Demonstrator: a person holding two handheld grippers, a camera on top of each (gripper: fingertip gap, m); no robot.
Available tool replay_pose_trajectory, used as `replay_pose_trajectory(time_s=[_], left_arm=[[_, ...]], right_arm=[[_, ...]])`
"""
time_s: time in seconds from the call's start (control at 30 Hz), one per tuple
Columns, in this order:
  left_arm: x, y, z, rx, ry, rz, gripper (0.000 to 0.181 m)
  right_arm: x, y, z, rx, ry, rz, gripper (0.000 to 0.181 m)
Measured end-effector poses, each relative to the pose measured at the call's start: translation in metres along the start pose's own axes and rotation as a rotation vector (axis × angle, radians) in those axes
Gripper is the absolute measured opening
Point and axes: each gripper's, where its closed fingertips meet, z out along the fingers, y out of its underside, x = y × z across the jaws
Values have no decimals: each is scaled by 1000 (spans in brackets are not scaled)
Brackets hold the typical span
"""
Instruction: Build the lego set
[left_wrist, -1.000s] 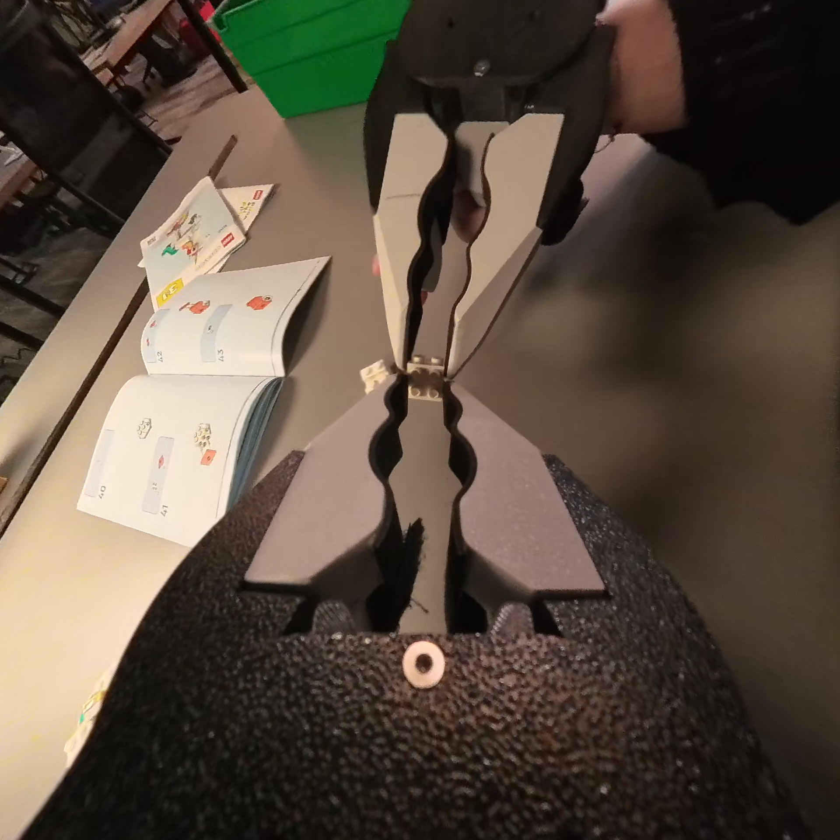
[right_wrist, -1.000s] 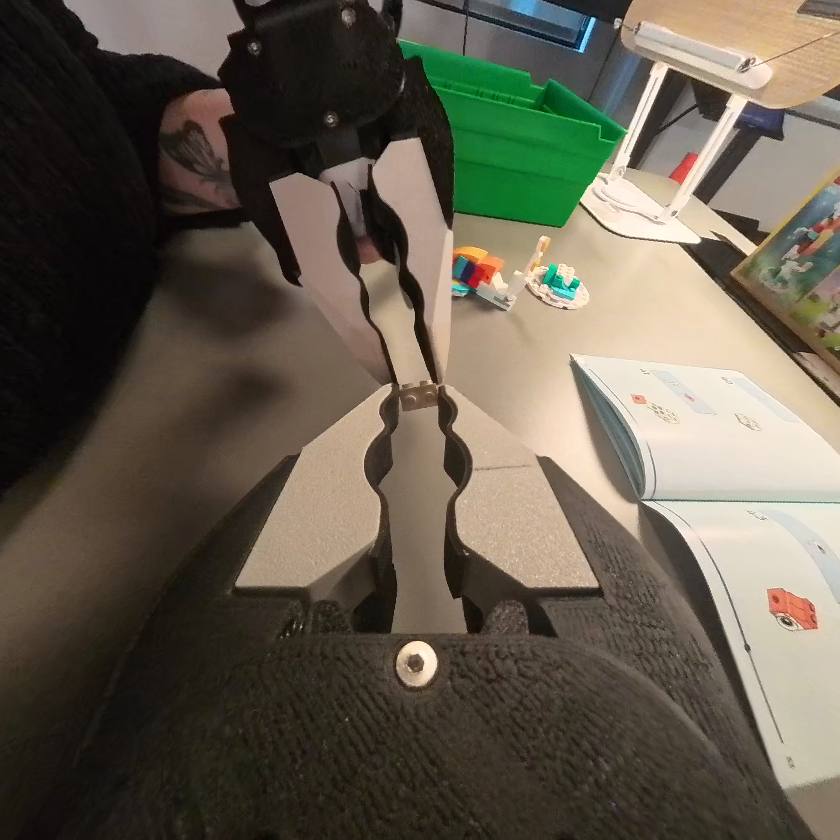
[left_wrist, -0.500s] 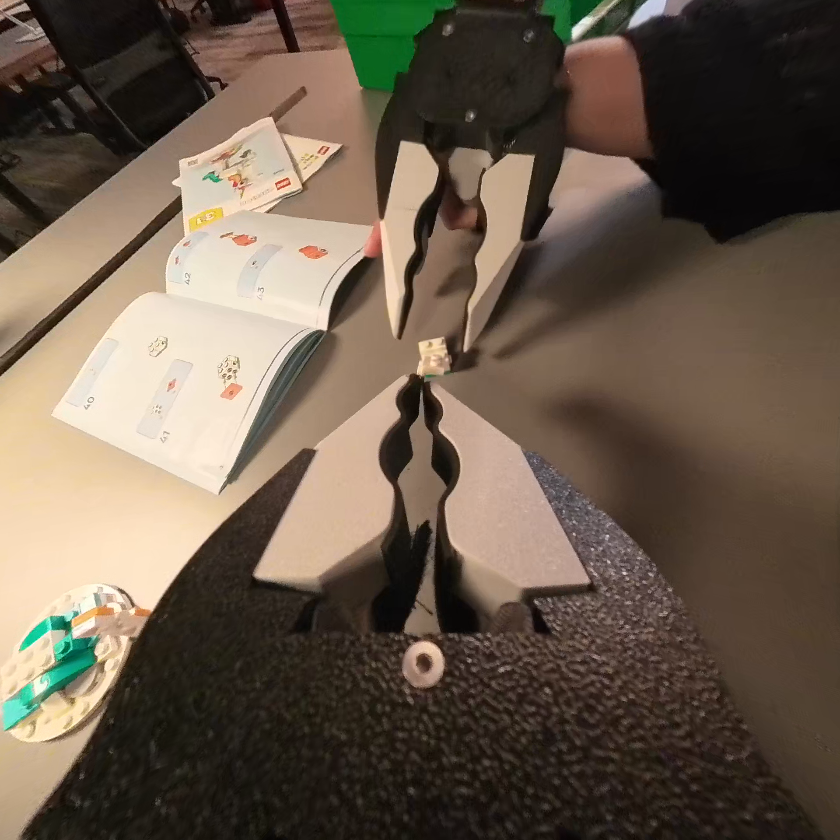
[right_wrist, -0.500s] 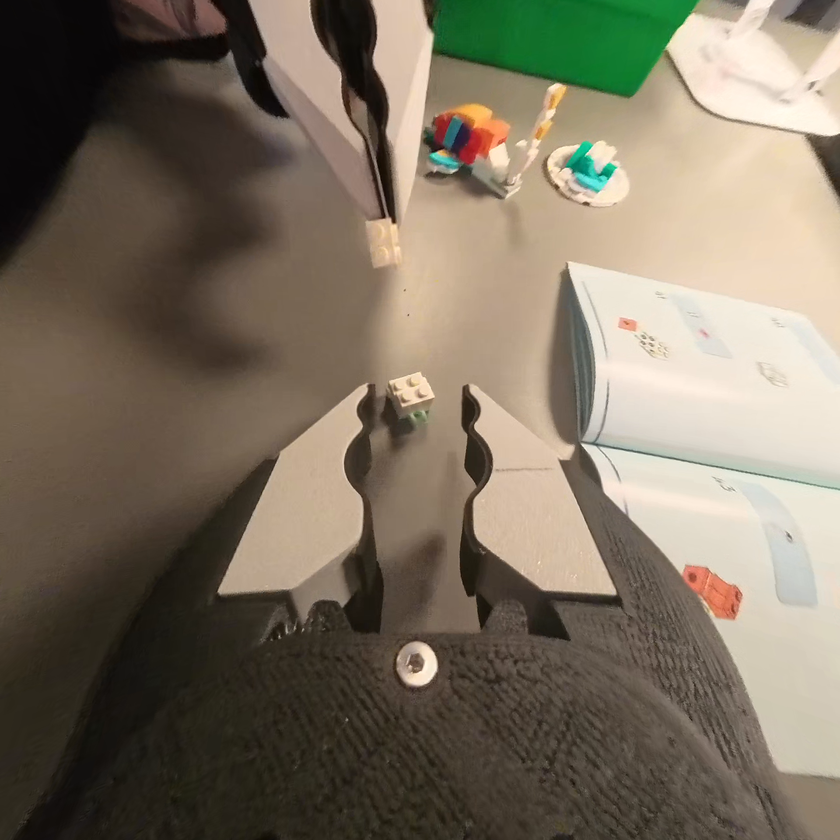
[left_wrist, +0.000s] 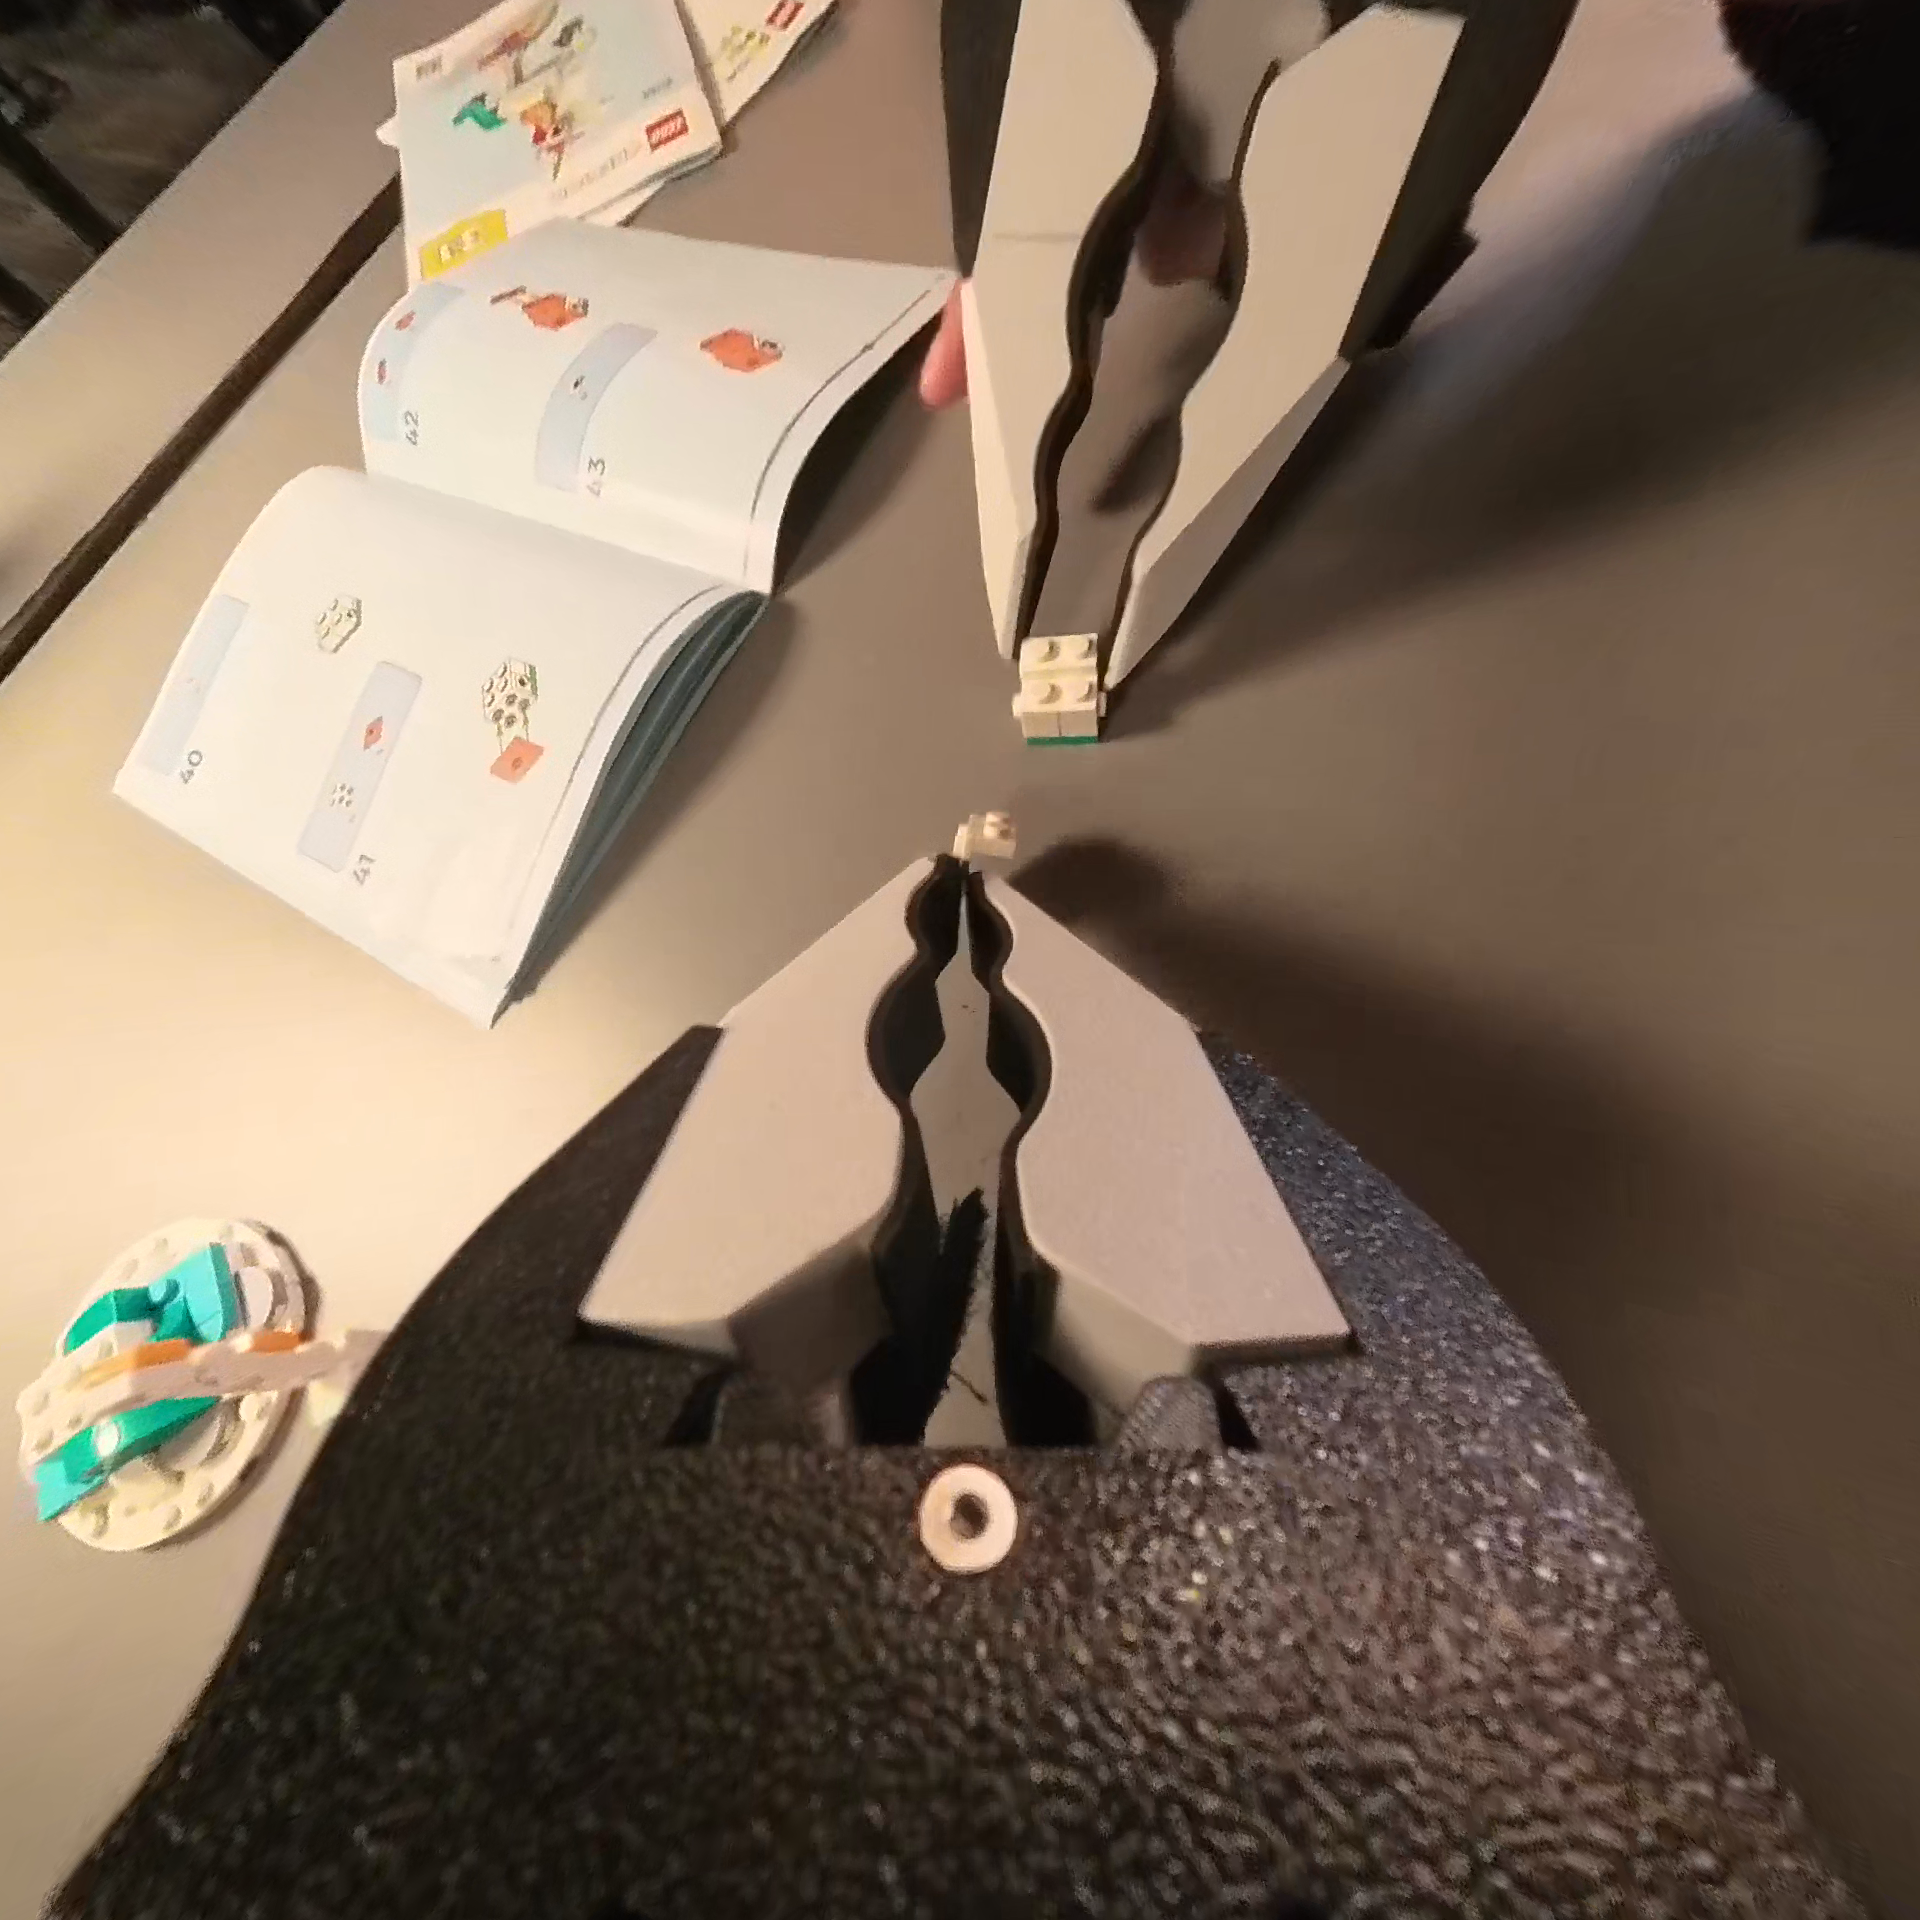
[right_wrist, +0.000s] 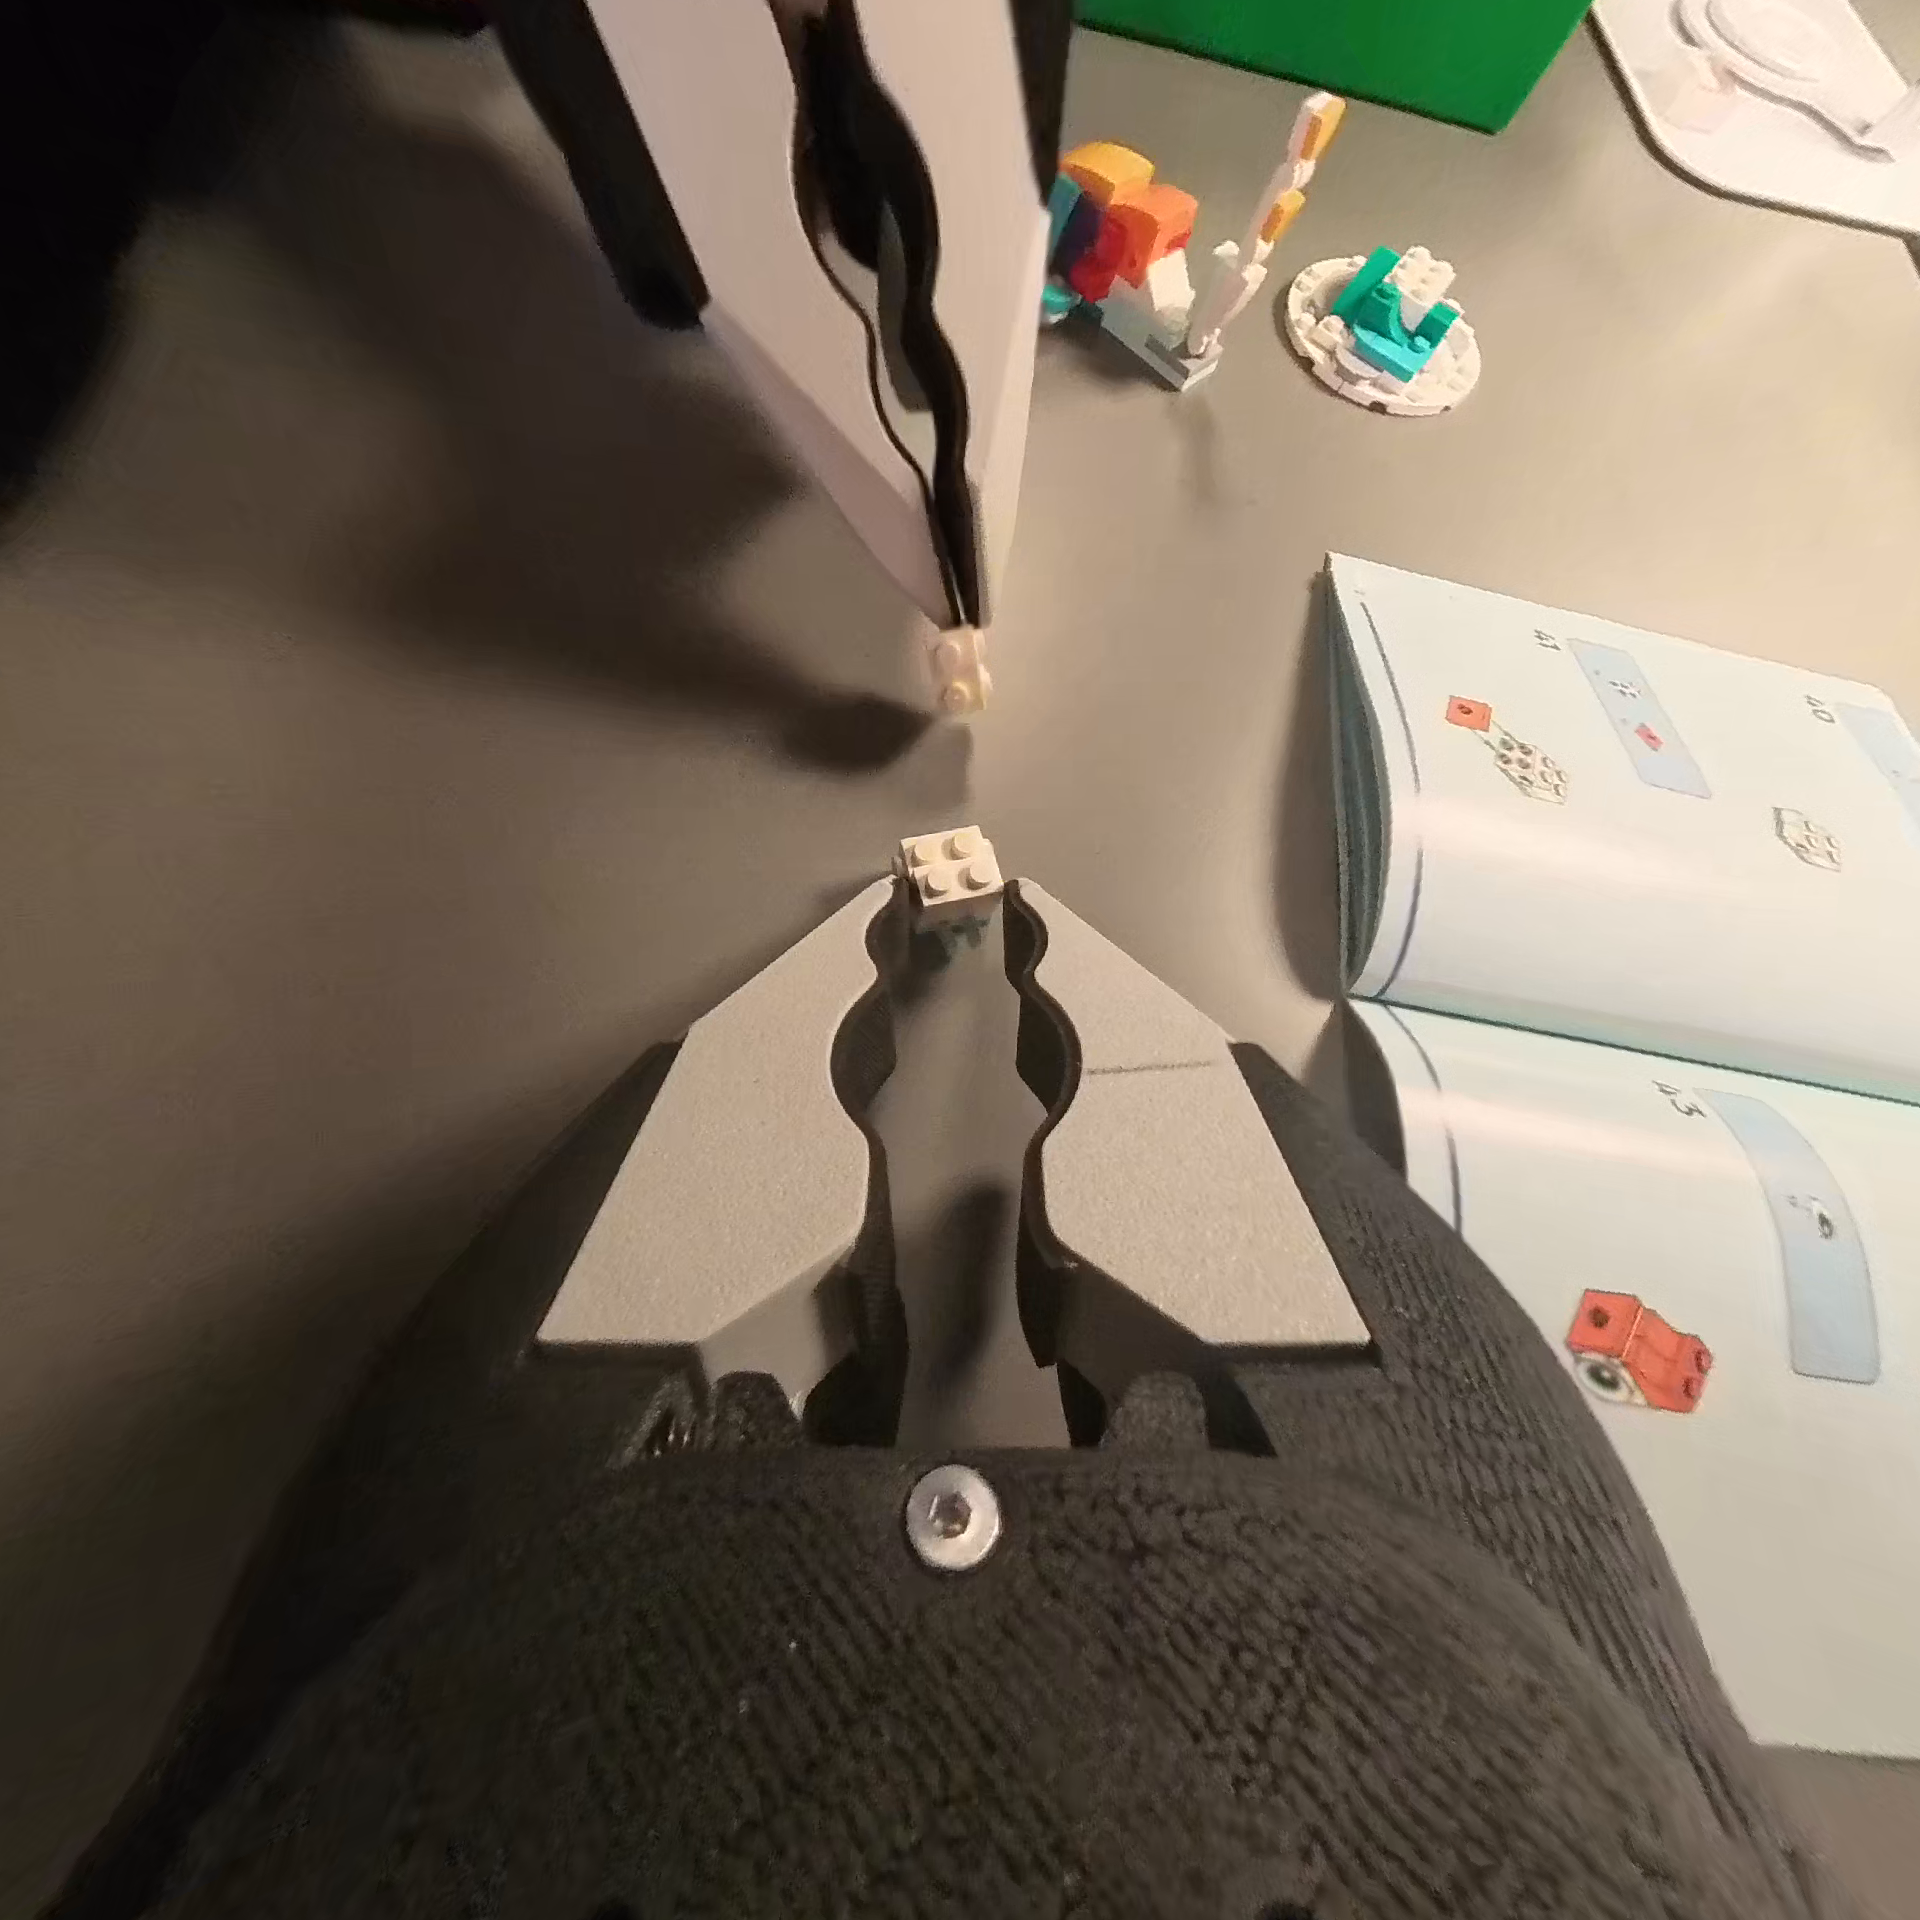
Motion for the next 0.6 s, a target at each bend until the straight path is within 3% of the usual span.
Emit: replay_pose_trajectory(time_s=[0.27,0.43,0.5,0.57,0.6], left_arm=[[4,6,5,-46,-168,21,0],[17,12,2,-113,-123,84,0],[22,11,-1,-122,-58,128,12],[23,7,-8,-113,20,248,39],[20,6,-11,-106,55,296,40]], right_arm=[[-13,-9,-3,21,110,130,15],[-21,-4,0,-32,159,124,15],[-23,-4,-1,-32,157,126,15],[-24,-4,-1,-31,146,124,15],[-25,-4,-1,-30,139,122,15]])
